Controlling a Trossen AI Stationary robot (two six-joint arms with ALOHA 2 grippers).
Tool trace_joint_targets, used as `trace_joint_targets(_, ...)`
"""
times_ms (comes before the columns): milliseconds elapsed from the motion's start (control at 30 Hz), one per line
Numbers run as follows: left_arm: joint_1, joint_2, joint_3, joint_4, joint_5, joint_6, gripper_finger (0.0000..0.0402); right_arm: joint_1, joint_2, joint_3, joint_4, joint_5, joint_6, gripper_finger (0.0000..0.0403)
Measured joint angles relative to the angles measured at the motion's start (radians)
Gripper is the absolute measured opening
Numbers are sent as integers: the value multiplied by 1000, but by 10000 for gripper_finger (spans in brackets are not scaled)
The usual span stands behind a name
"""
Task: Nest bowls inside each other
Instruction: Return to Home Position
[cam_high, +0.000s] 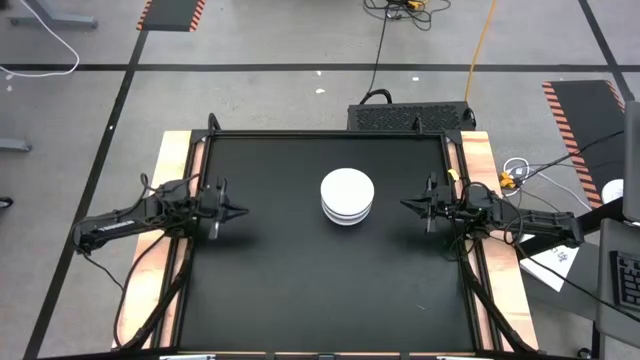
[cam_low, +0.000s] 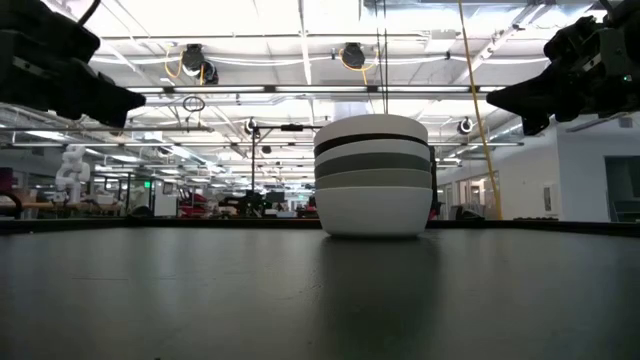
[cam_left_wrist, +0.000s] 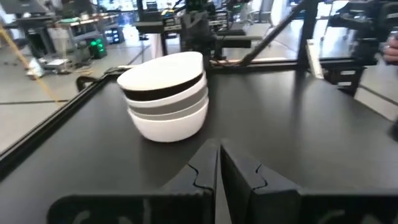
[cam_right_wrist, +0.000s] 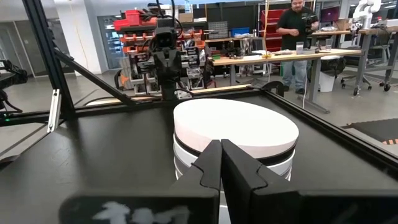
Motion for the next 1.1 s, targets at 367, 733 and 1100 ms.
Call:
trace_joint_targets(367, 0, 0, 0, 26, 82, 6, 21, 0, 0, 0, 2, 0, 0, 0)
trace_joint_targets(733, 0, 0, 0, 52, 5, -94, 21, 0, 0, 0, 3, 0, 7, 0)
trace_joint_targets(1100, 0, 0, 0, 54, 5, -95, 21, 0, 0, 0, 5, 1, 7, 0)
